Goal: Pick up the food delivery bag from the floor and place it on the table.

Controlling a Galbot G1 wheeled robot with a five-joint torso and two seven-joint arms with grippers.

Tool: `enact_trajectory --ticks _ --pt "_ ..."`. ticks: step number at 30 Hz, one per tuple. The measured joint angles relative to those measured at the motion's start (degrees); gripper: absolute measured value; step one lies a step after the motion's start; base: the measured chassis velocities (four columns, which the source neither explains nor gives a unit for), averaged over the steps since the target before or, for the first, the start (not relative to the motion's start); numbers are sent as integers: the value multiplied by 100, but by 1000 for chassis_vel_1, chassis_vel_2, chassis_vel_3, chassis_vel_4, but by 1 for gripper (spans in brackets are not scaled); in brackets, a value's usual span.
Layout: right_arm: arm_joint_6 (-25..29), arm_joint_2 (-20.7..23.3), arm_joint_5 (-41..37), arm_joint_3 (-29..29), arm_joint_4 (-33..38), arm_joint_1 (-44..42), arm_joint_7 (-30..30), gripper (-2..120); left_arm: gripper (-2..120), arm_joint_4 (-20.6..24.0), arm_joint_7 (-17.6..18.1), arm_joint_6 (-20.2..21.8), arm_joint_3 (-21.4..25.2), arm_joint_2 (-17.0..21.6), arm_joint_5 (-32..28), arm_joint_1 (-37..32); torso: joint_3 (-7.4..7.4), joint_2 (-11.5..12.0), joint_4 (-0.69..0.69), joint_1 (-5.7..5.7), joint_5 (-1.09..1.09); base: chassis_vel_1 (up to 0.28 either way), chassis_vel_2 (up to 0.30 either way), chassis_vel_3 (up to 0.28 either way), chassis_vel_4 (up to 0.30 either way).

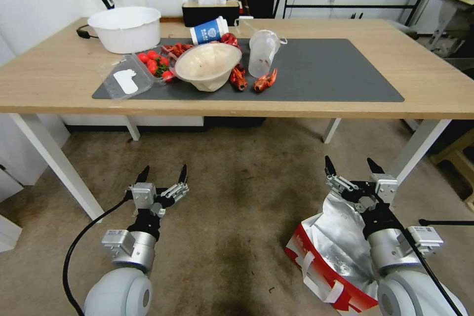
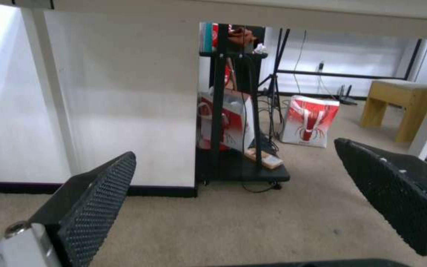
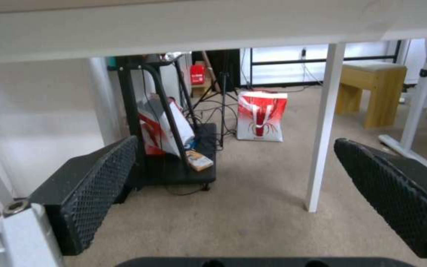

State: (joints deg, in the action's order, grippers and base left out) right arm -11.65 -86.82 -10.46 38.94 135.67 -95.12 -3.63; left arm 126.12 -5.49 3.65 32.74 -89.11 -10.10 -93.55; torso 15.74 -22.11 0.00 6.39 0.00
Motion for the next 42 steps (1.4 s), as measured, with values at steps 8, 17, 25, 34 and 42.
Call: enact_trajectory --ticks 8,17,25,34,42 --pt "92 12 -46 -14 -49 0 -13 100 100 -8 -1 -1 5 0 1 2 -121 178 0 -58 0 0 0 0 0" --pt "101 19 -36 -16 -54 -12 -14 100 100 -9 -1 -12 9 -4 5 -4 -347 509 0 -164 0 0 0 0 0" --pt "119 33 -30 -10 -54 -11 -20 100 100 -7 -1 -13 11 -5 7 -8 -498 715 0 -218 0 0 0 0 0" --pt "133 43 -29 -11 -63 -15 -29 100 100 -8 0 -26 12 -10 7 -18 -630 897 0 -268 0 0 0 0 0" --pt "143 45 -29 -11 -70 -18 -35 100 100 -8 0 -26 8 -18 7 -19 -687 968 0 -282 0 0 0 0 0"
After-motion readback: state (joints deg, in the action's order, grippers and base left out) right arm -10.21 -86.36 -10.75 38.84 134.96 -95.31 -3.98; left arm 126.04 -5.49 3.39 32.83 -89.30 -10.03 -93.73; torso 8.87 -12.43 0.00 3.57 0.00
